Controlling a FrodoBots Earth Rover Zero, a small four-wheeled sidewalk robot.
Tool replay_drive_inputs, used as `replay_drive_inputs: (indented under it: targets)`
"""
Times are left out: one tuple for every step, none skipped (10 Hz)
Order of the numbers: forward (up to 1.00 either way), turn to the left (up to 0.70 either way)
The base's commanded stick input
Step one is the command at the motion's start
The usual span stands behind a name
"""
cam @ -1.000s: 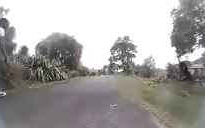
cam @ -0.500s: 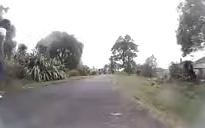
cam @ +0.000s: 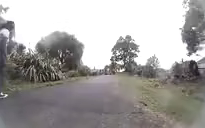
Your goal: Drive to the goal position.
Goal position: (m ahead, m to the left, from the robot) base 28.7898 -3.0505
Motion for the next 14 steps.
replay_drive_inputs:
  targets:
    - [0.85,0.0]
    - [0.85,0.0]
    - [0.85,0.0]
    - [0.85,0.0]
    - [0.85,0.0]
    - [0.85,0.0]
    - [0.85,0.0]
    - [0.85,0.0]
    - [0.85,0.0]
    - [0.85,0.0]
    - [0.85,0.0]
    - [0.85,0.0]
    - [0.85,0.0]
    - [0.85,0.0]
